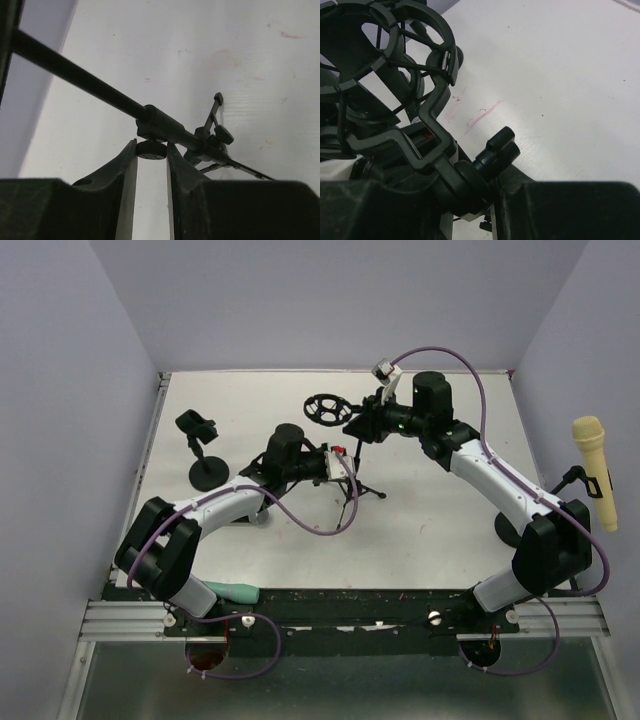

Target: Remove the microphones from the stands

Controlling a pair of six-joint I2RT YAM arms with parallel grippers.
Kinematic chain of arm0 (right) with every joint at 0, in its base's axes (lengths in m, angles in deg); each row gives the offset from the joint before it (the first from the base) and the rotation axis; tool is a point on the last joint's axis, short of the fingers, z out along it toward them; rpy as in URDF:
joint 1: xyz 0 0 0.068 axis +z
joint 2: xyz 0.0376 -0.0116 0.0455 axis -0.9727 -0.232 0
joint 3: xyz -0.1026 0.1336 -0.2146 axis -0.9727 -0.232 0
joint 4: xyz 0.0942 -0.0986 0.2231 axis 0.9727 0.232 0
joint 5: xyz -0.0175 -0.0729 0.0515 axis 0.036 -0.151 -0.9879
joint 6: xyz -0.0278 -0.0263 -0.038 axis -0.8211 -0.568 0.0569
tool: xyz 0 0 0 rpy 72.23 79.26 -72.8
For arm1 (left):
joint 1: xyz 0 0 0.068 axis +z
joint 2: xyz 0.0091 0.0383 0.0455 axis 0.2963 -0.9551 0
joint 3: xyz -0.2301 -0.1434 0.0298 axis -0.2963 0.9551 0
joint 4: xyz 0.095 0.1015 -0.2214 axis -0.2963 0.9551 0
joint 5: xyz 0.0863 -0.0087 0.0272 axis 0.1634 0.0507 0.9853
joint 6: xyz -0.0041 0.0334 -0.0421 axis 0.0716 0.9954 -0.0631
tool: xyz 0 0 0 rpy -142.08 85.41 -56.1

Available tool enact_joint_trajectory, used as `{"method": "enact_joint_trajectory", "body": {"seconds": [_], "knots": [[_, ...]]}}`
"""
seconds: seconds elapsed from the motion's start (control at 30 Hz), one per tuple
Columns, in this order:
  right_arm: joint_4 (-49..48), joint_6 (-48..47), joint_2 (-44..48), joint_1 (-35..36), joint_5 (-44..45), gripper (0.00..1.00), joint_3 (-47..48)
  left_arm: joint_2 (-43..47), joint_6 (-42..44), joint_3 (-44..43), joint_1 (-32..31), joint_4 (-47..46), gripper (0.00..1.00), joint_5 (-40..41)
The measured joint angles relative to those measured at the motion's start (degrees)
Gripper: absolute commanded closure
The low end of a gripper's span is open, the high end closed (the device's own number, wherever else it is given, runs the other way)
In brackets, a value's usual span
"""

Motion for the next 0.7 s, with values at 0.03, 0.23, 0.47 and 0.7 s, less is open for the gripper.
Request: {"method": "enact_joint_trajectory", "body": {"seconds": [0.03,0.23,0.47,0.7], "knots": [[-0.1,0.0,0.0,0.0,0.0,0.99,0.0,0.0,-3.3,-0.3,0.5,0.3,1.00,-0.2],[-2.4,-0.1,0.1,0.1,0.1,0.99,-0.1,0.0,-26.0,-2.1,5.7,0.6,1.00,-5.6],[-3.7,-0.1,0.8,-0.4,0.4,0.99,-0.1,-6.1,-64.2,-5.7,12.0,-10.4,1.00,-19.1],[-4.0,-4.8,1.4,-0.1,0.4,0.99,-0.1,-18.7,-87.5,-12.9,15.1,-20.4,1.00,-30.3]]}}
